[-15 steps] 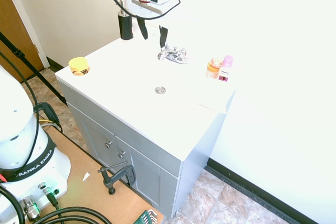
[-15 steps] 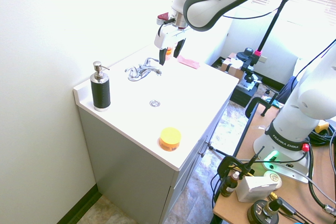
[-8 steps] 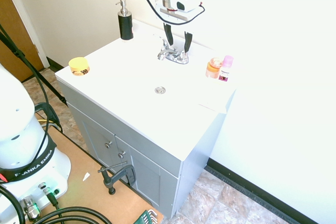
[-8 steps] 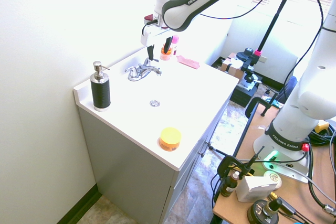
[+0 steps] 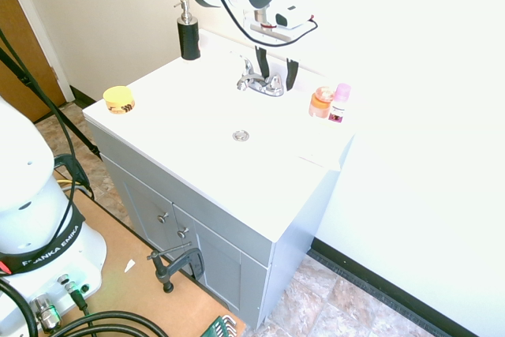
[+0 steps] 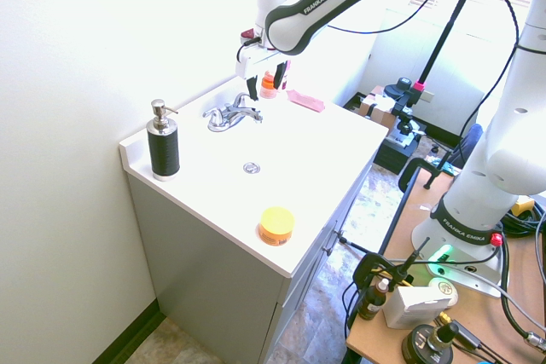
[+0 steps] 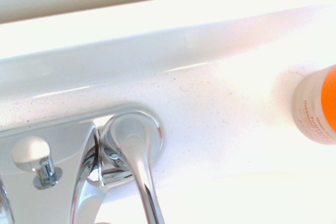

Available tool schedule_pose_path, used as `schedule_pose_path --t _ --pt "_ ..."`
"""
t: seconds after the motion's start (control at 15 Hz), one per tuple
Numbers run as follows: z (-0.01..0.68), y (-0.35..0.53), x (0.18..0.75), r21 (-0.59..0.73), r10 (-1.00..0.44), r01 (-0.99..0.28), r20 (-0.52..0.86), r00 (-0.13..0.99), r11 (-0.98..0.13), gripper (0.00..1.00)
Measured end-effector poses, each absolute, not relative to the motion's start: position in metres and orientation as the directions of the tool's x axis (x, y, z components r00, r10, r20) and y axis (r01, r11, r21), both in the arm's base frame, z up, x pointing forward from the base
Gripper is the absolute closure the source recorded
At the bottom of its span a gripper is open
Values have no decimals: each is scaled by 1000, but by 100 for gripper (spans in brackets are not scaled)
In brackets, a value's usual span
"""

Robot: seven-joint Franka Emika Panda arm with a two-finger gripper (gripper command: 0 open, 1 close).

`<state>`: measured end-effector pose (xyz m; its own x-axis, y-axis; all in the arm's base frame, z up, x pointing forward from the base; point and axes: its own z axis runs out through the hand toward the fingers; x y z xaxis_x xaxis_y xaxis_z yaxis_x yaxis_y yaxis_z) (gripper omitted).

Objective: Turn off the cold water

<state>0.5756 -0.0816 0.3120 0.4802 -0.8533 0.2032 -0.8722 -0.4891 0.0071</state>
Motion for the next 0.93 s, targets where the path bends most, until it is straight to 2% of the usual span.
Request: schedule_pose_path --t 0.73,0.93 --pt "310 -116 606 5 -860 -890 258 441 -455 0" --pt "326 -105 603 -6 -869 -887 200 452 -462 0"
